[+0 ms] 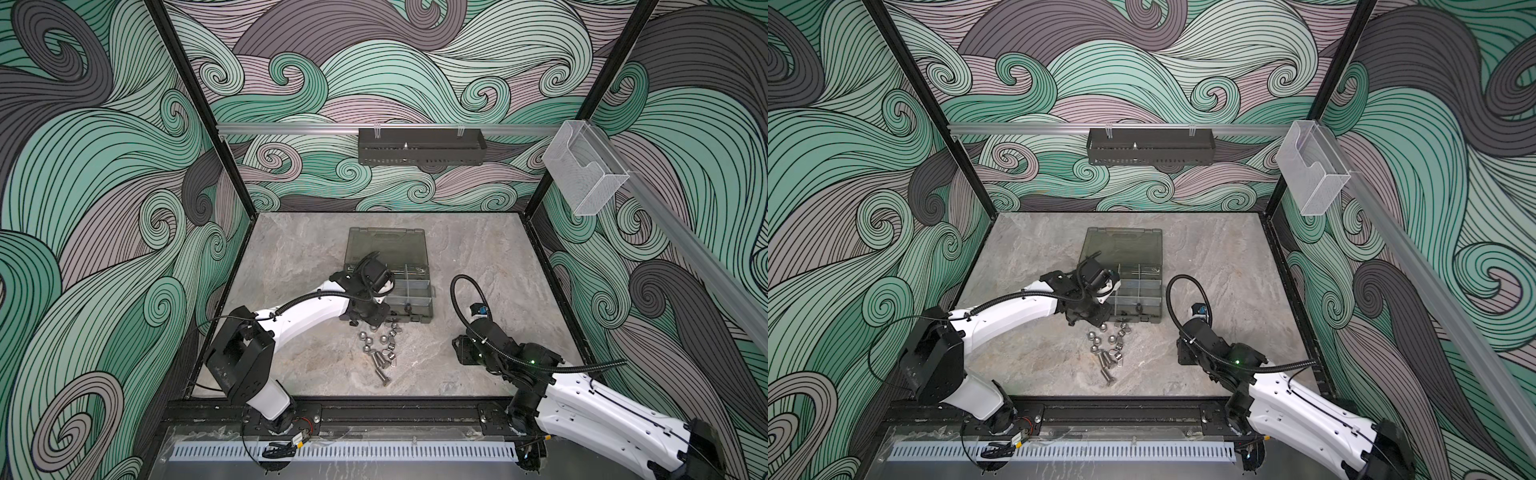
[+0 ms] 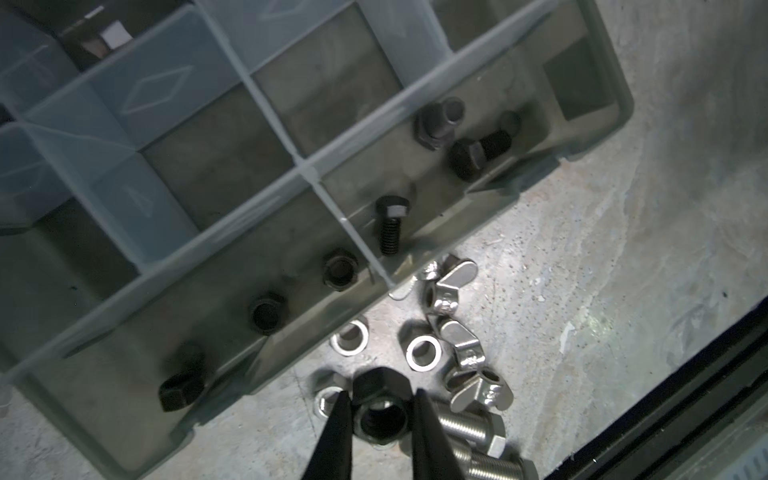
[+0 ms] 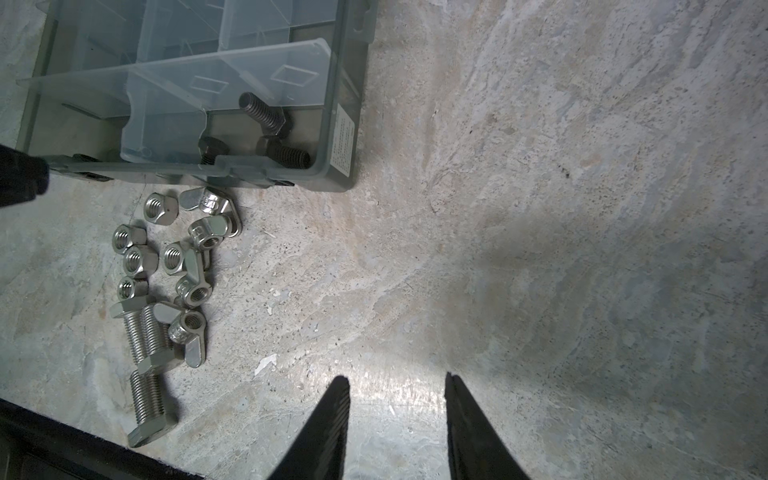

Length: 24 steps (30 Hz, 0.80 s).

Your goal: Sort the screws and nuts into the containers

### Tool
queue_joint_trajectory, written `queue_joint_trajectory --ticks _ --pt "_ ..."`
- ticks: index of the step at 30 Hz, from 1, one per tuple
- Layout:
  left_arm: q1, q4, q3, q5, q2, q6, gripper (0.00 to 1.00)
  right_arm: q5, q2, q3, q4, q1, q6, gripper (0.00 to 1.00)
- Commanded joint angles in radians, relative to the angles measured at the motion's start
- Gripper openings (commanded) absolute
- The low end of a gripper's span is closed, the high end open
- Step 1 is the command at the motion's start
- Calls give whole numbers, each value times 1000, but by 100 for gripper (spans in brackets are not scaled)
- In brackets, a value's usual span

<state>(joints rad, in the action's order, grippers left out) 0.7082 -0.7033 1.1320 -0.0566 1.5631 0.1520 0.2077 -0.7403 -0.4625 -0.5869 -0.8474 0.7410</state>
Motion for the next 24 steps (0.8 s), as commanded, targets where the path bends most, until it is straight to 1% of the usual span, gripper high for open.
queue_joint_trajectory --ticks 1,4,8,10,18,24 --pt "-74 -37 44 -34 4 -46 18 11 13 8 -5 6 6 40" --pt "-114 -33 56 -43 30 -59 18 12 13 6 -10 5 8 40" --pt "-139 -27 53 -48 62 -71 19 11 13 5 -12 5 9 40" --pt "-144 -20 42 -48 70 -70 22 12 13 5 -13 5 10 40" --pt "-153 10 17 -48 73 -69 30 12 1 0 -17 5 13 40" --pt "-153 17 22 -67 80 -66 32 12 -12 -2 -16 5 18 40"
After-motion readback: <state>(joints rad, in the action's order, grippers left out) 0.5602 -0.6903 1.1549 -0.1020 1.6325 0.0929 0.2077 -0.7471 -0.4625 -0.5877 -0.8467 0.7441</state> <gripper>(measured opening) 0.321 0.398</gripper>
